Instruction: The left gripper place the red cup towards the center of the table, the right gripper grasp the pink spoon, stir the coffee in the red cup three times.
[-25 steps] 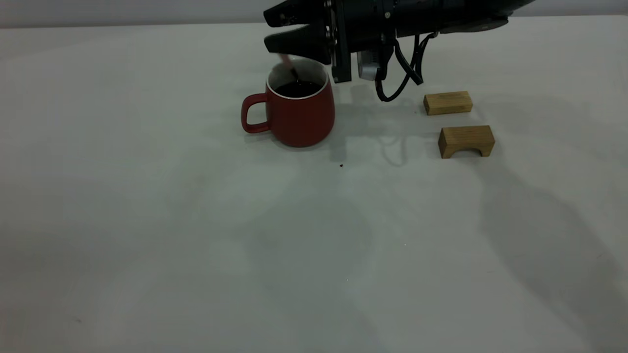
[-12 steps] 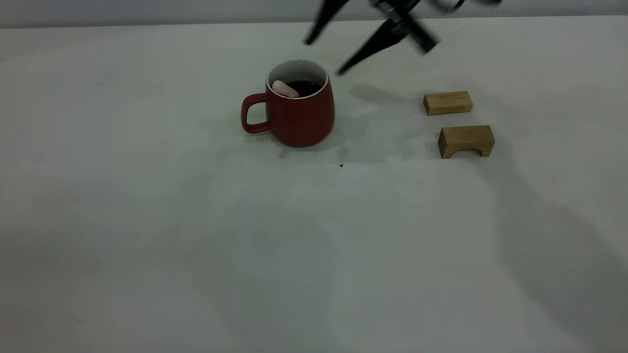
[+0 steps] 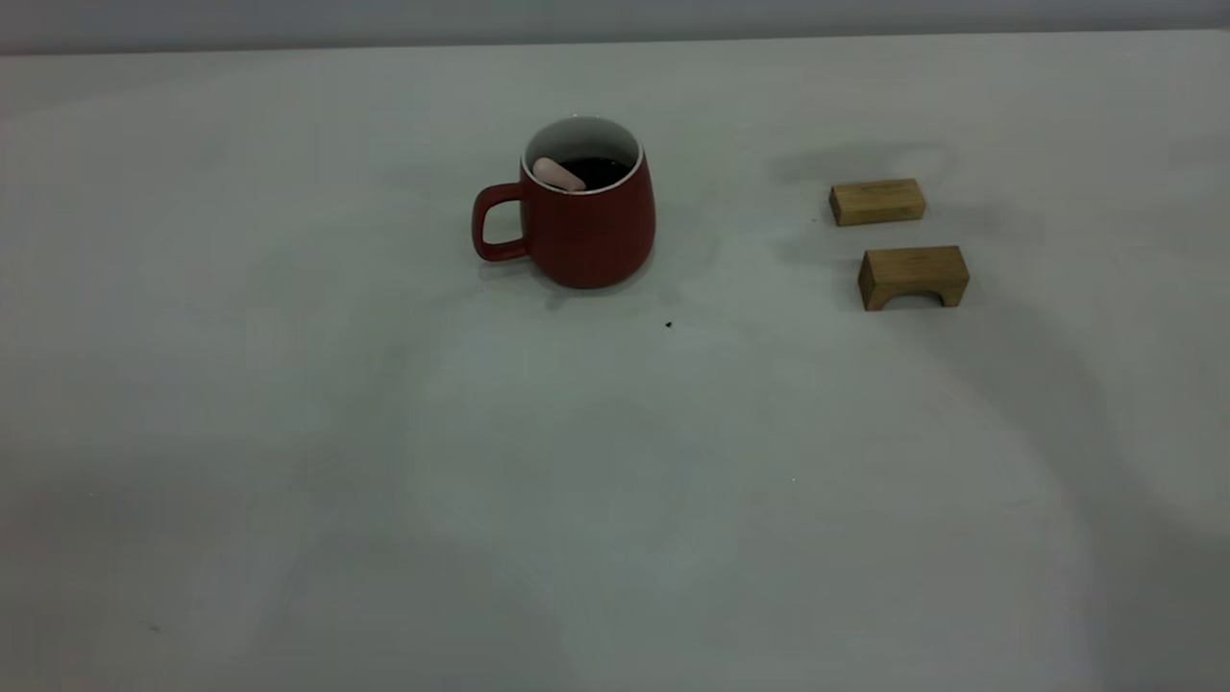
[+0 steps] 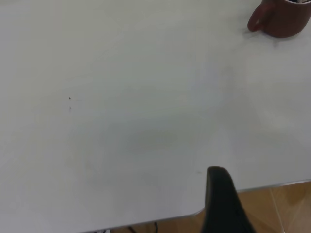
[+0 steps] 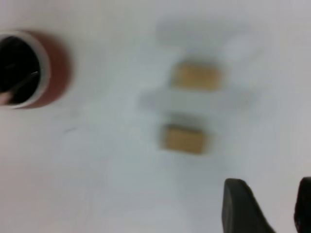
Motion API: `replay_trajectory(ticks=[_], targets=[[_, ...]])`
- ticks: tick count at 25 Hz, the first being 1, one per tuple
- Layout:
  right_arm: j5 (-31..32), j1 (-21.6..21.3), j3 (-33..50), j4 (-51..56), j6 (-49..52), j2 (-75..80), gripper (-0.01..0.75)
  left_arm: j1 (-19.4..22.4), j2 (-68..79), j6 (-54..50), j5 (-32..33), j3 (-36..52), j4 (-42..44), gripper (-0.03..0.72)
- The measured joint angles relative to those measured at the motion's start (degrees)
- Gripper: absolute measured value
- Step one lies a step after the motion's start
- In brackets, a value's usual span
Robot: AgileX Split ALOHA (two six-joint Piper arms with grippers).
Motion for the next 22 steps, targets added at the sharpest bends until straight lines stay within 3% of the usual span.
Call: replay_trajectory(ticks=[6,22], targets=[[0.8,-1.0,7.2,-2.8,-0.7,-16.7,0.237,0.0,0.0,0.0,0.0,0.0,0.0,0.502],[1.0,-1.1,38.0,-2.8,-0.8,-62.6,0.235,0.0,0.0,0.0,0.0,0.0,0.0,0.502]])
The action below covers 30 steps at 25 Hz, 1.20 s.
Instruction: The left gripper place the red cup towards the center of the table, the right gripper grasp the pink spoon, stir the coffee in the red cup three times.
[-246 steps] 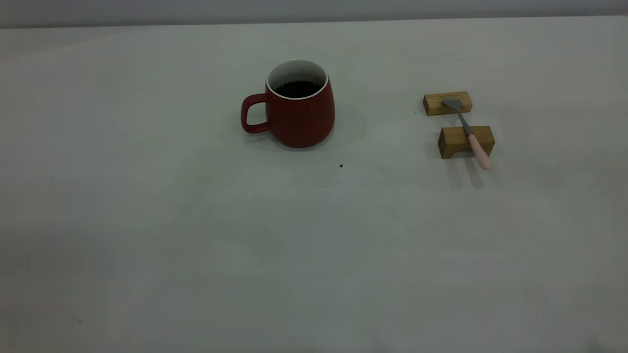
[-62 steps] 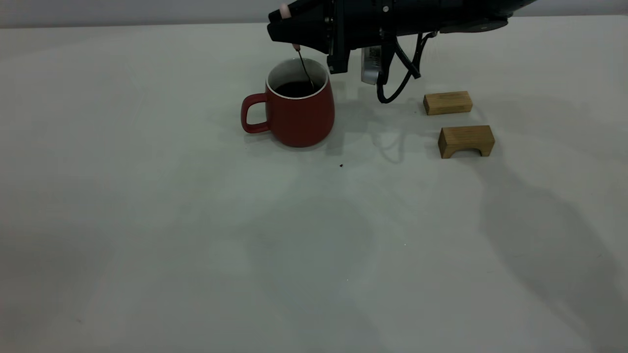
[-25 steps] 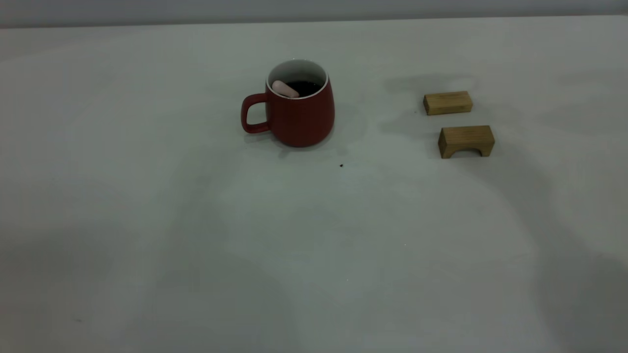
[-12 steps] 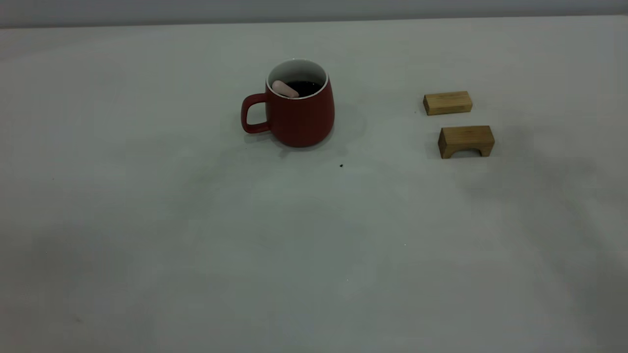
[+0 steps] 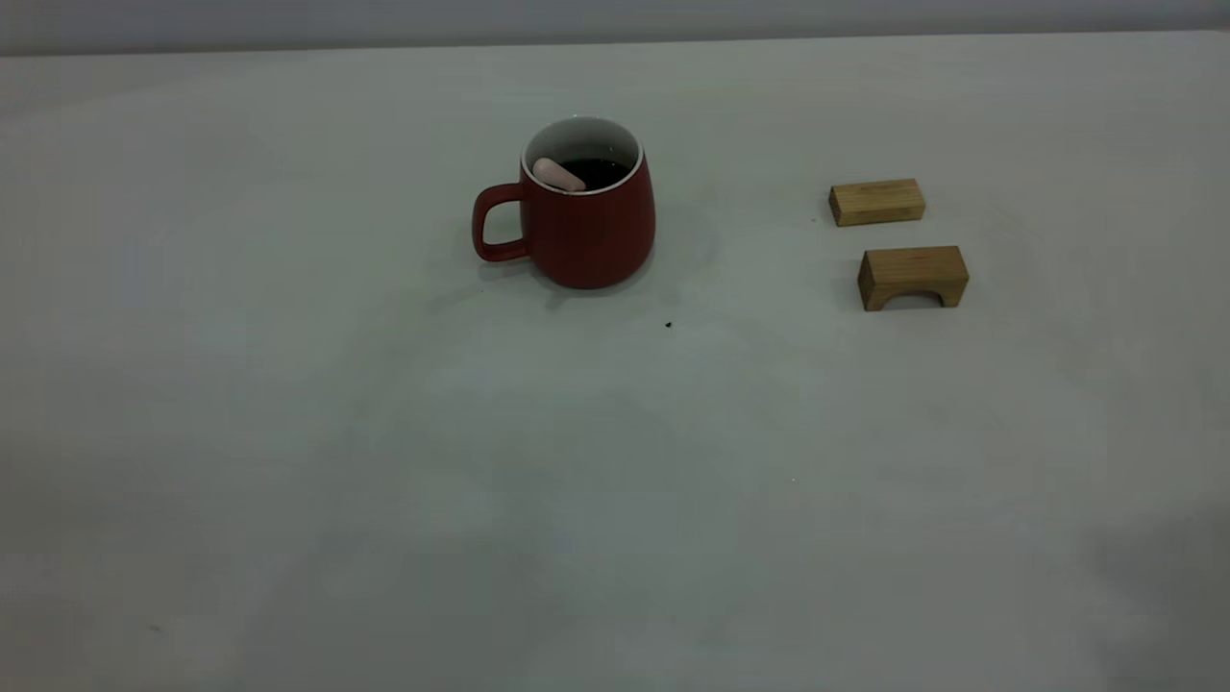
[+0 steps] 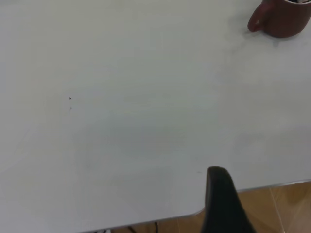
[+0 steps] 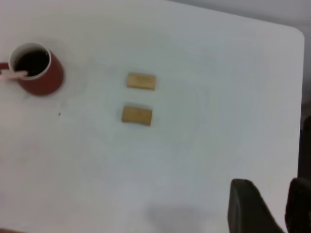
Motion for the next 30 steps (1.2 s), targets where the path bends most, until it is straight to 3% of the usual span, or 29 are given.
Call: replay_trajectory(ticks=[3,8,11,18,30], targets=[[0.0,-2.4,7.9,1.0,0.2,-9.5,0.236,0.0,0.0,0.0,0.0,0.0,0.0,0.502],[-1.8,-11.7,23.3,1.3,2.4,-28.1,0.236,0.0,0.0,0.0,0.0,0.0,0.1,0.502],[-3.8,-14.9,30.9,1.6,3.2,-37.4,0.236,0.0,0.0,0.0,0.0,0.0,0.1,0.502],[-4.3,-15.5,43.1,1.6,3.5,-49.2,0.236,0.0,0.0,0.0,0.0,0.0,0.1,0.502],[-5.8,-15.5,44.1,2.0,3.5,-49.1,0.236,0.0,0.0,0.0,0.0,0.0,0.1,0.502]])
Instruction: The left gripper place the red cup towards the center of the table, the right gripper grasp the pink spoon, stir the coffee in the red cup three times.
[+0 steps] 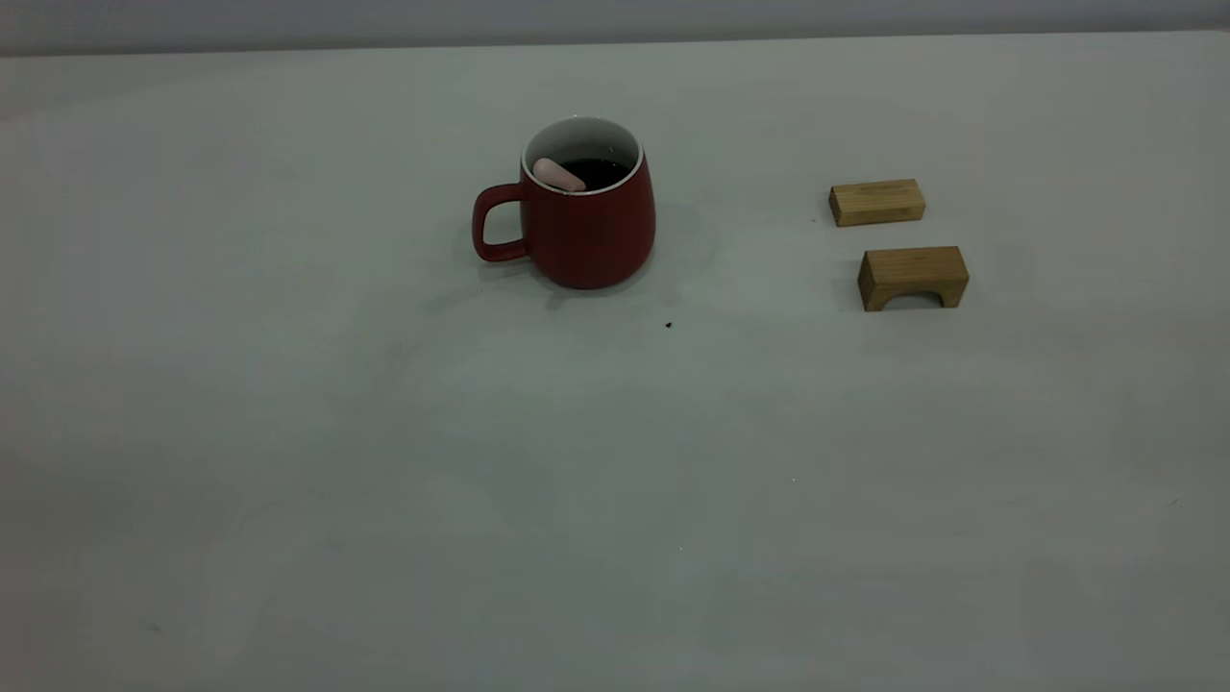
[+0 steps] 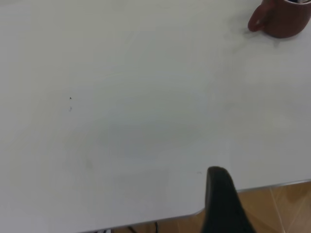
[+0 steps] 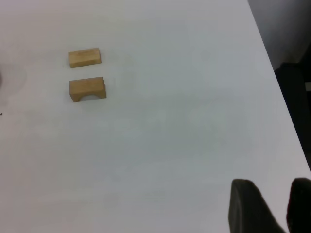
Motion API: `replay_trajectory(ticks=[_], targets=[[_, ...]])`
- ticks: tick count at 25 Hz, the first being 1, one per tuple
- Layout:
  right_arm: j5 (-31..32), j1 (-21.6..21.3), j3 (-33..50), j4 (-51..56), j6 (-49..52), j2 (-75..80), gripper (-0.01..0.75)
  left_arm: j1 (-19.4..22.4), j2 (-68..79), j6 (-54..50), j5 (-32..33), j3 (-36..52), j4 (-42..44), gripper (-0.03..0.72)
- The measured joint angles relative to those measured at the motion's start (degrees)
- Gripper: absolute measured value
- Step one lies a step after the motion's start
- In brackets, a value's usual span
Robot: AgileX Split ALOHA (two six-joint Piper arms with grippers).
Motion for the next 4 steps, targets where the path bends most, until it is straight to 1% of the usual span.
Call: replay_trajectory(ticks=[4], targets=[[0.0,0.0,0.0,0.0,0.0,0.0,0.236,0.0,0.0,0.0,0.0,0.0,0.0,0.502]])
